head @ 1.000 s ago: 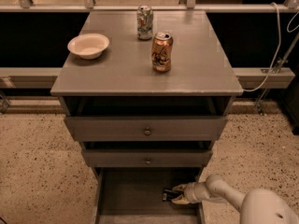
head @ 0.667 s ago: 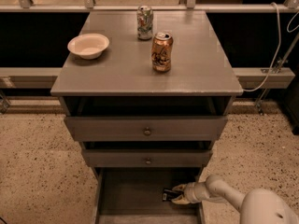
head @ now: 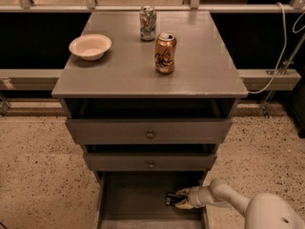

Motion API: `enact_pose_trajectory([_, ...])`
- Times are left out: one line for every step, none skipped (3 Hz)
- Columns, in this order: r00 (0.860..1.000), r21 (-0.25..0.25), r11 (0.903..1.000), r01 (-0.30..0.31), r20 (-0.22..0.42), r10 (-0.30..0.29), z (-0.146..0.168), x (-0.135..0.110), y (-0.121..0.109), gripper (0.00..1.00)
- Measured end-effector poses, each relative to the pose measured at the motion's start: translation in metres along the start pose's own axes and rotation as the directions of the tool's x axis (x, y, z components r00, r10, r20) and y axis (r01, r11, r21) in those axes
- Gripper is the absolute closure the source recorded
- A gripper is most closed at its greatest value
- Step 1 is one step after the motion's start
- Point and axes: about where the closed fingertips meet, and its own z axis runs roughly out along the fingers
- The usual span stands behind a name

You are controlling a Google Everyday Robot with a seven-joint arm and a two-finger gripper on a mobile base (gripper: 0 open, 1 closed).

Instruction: Pick rxbar chocolate from bottom drawer and place on counter

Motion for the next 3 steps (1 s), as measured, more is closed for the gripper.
enact_pose_trajectory([1.000, 0.000, 1.0000, 0.000, 0.000, 0.000, 0.0000, 0.0000, 0.0000, 1.00])
enact_pose_trajectory([1.000, 0.000, 1.0000, 0.000, 0.000, 0.000, 0.0000, 0.0000, 0.0000, 1.00])
enact_pose_trajectory([1.000, 0.000, 1.0000, 0.000, 0.000, 0.000, 0.0000, 0.0000, 0.0001, 0.82])
